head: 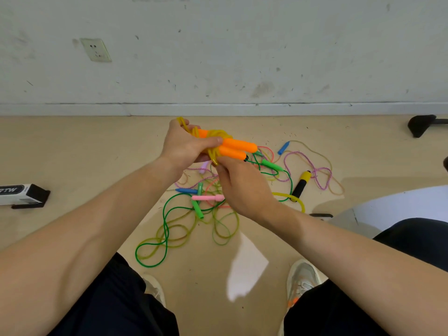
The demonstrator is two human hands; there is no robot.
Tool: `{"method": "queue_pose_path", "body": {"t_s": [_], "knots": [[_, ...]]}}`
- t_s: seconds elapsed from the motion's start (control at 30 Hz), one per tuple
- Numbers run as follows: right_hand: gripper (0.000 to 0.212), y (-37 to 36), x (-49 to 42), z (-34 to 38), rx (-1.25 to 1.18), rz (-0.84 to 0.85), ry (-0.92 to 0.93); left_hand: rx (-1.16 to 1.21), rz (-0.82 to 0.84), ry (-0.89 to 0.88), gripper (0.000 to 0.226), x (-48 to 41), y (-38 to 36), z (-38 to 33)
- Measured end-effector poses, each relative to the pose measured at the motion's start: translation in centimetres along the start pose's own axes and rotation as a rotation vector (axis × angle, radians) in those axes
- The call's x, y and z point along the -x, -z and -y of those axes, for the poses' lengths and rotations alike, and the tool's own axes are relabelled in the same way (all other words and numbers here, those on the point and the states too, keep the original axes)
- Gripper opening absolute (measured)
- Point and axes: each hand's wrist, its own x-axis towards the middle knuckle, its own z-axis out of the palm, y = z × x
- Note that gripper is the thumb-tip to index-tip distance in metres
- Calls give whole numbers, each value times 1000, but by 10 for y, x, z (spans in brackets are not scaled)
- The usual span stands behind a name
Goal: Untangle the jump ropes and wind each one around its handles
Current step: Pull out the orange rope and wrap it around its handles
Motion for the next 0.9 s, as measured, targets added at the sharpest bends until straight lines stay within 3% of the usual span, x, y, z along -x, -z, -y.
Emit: {"method": "queue_pose_path", "body": {"t_s": [0.1,0.33,0.4,0.53,0.8,0.9], "knots": [[23,-1,2,-9,-207,34,-99,89,7,46,76,-4,3,-4],[59,7,-9,-45,-221,273,-189,228,119,151,57,-10,15,-8],[56,16,-15,-57,-288,325,-178,193,181,169,52,-10,17,-8],[30,35,-25,-76,-357,408,-132,64,282,154,51,-10,24,-8],[19,46,-29,-58,-542,226,-360,-120,188,20,76,-11,21,-5],[32,47,-27,-43,-680,131,-447,-87,97,-24,82,-10,19,-2]]}}
